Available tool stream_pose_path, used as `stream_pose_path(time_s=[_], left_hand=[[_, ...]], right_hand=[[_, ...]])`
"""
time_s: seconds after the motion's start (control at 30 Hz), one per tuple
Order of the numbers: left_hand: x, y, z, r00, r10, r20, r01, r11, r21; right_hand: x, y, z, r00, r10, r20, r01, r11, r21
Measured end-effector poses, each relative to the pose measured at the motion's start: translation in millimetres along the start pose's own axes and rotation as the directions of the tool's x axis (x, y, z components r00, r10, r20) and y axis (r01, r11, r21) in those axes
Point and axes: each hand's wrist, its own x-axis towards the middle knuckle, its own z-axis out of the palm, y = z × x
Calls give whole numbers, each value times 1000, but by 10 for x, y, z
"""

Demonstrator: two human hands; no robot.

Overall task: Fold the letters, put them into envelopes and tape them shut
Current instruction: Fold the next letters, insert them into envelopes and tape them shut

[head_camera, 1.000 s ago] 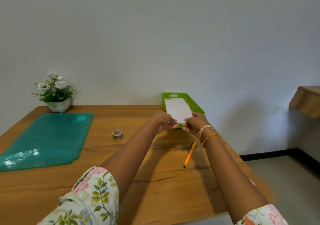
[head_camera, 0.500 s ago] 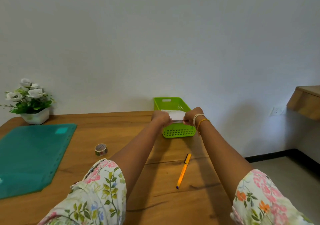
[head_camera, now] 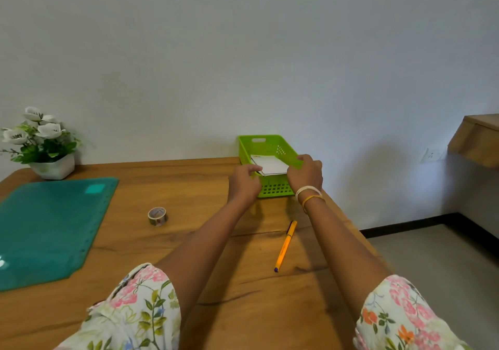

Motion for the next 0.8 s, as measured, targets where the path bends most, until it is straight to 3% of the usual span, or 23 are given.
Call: stream_pose_path(time_s=[0.07, 0.13, 0.23, 0.33, 0.43, 0.63, 0.73, 0.8], left_hand=[[-191, -99, -17, 999, 33, -7, -33, 999, 12], [-382, -199, -63, 999, 53, 6, -54, 997, 52], [-634, -359, -168, 995, 89, 48, -96, 982, 163], [-854, -518, -372, 995, 103, 7, -101, 956, 277], [-967, -685, -601, 985, 151, -80, -105, 903, 417], [-994, -911, -1030, 951, 163, -264, -6, 860, 510], [-961, -1001, -1221, 914, 117, -388, 98, 866, 491], [-903, -1067, -1346, 907, 28, -420, 153, 908, 390]], right_hand=[[-251, 62, -14, 999, 0, -39, 1, 1000, 8], [-463, 106, -31, 998, 63, 21, -63, 998, -32], [-738, 218, -21, 950, 217, 226, -154, 951, -269], [-1020, 278, 12, 907, 291, 303, -125, 875, -467], [-1188, 231, 144, 920, 200, 337, 6, 852, -523], [-1379, -66, 638, 936, -21, 351, 181, 885, -429], [-1397, -197, 877, 941, -105, 321, 231, 894, -383], [-1349, -251, 1004, 947, -115, 299, 226, 901, -371]])
